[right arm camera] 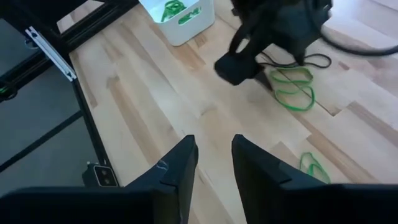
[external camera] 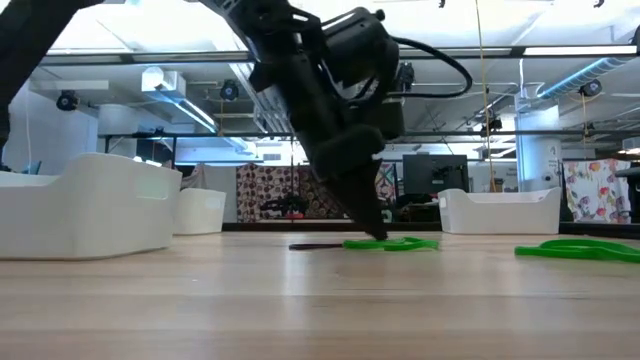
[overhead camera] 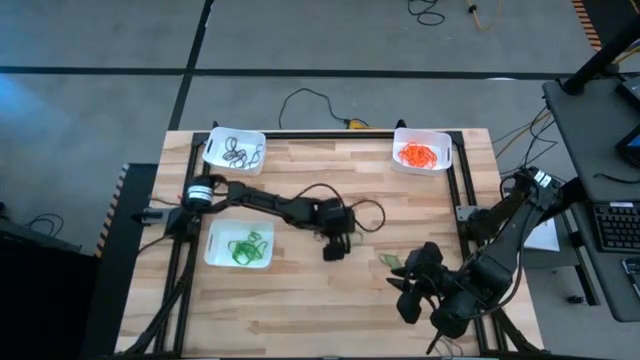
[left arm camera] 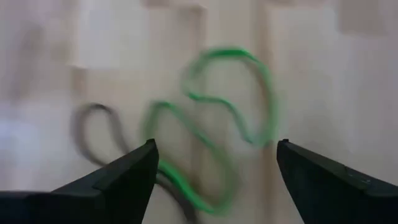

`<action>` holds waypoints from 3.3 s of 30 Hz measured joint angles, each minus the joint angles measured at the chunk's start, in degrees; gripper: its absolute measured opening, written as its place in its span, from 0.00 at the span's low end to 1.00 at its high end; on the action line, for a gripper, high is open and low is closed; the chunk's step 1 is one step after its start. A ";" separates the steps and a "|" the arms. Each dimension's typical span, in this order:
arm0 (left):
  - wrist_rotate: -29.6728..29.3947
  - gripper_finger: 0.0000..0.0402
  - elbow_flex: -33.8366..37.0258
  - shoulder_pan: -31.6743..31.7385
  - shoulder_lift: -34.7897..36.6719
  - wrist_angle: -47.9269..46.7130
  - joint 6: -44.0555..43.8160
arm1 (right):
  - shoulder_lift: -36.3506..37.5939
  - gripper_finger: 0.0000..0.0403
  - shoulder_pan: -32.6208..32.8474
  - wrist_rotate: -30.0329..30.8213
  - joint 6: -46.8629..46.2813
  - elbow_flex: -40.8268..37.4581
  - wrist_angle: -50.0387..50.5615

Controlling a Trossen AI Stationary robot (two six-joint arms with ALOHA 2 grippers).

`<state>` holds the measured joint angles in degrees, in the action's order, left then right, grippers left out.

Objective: Sort rubber bands into baskets
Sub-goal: Put the green rubber band into the bottom white bin

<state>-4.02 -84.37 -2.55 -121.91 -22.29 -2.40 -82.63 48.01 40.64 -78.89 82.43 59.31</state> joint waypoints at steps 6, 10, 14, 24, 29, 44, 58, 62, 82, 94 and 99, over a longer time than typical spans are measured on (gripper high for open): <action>3.23 0.68 0.58 0.70 -0.53 -1.24 -3.13 | 0.00 0.20 0.02 -0.02 0.02 0.00 0.00; 3.00 0.43 0.98 0.62 -1.42 -0.62 -4.85 | 0.00 0.19 0.02 -0.01 0.40 0.00 0.05; 2.72 0.13 1.22 0.63 -2.00 -0.30 -7.19 | 0.00 0.18 0.02 0.00 0.44 0.00 -0.05; 5.73 0.00 0.97 0.26 0.89 -3.37 -10.31 | 0.00 0.19 0.02 -0.02 1.53 0.00 -0.19; 8.10 0.00 0.76 -3.74 7.50 -3.70 -10.27 | 0.00 0.17 0.02 -0.01 3.55 0.00 -0.17; 1.09 0.00 9.07 -18.05 30.91 -32.15 -28.32 | 0.00 0.16 -0.04 7.46 9.98 0.00 -0.17; -4.71 0.00 42.44 -15.49 48.48 -31.78 -63.06 | 0.00 0.18 -3.20 7.33 11.77 0.00 -0.66; -2.50 0.00 44.95 -14.73 45.72 -31.00 -64.79 | 0.00 0.22 -3.68 7.10 12.47 0.00 -1.52; -15.10 0.56 20.21 -19.67 42.43 -32.20 -51.90 | 0.72 0.48 -3.80 0.86 11.78 -0.02 -1.30; -15.27 0.54 12.64 -15.36 25.15 5.71 -17.20 | 0.72 0.48 -3.41 0.87 11.06 0.32 -1.55; -10.81 0.54 9.32 -12.93 16.69 10.89 -14.35 | 0.76 0.48 -2.02 1.37 11.26 3.29 -1.79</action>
<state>-14.83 -75.05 -15.48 -105.21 -11.40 -16.75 -81.87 45.99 42.01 -67.63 85.72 57.52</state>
